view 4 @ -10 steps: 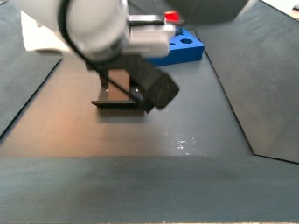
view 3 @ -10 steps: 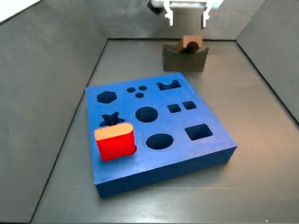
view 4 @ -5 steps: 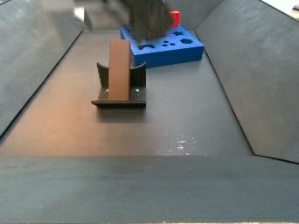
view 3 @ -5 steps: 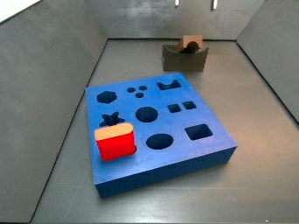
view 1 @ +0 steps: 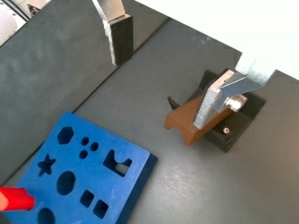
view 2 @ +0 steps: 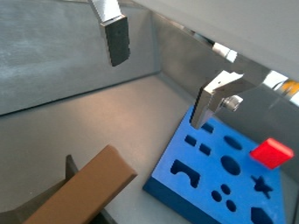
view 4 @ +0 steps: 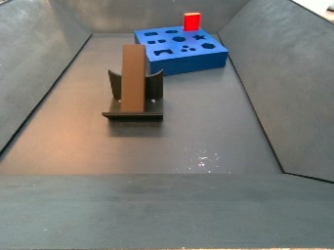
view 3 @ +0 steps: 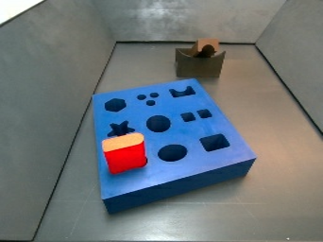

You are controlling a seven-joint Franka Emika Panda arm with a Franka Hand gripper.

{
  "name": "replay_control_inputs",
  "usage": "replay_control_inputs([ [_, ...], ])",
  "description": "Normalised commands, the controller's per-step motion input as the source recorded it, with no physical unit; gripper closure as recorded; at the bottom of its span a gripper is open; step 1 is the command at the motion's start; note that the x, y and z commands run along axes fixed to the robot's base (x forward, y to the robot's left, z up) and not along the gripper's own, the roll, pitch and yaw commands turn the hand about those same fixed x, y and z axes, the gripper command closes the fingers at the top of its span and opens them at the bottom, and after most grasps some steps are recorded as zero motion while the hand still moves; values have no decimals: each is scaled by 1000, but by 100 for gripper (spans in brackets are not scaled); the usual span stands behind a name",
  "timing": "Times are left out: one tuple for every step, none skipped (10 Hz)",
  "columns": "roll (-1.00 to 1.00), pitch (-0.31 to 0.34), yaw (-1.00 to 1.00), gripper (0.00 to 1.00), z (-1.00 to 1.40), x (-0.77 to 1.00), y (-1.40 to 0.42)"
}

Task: Pick up the arch object. Move up. Place the arch object on the fixture. Regrasp the arch object. Rotate the arch object. Move to above the board. Insert the arch object.
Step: Regrasp the arch object.

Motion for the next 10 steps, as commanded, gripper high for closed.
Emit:
replay_control_inputs([
  [1000,16,19,0,55,-35,-169],
  [1000,12,20,0,45,-39,-43],
  [1000,7,21,0,18,-25,-37],
  [1000,4,22,0,15,-17,-42],
  [1000,2,23,0,17,-11,-31],
  [1000,1,24,0,14,-6,-19],
  [1000,5,26,0,12,-6,-19],
  [1000,11,27,0,10,-2,-22],
  [1000,18,30,0,2,15,-22],
  [1000,23,31,0,-3,21,-23],
])
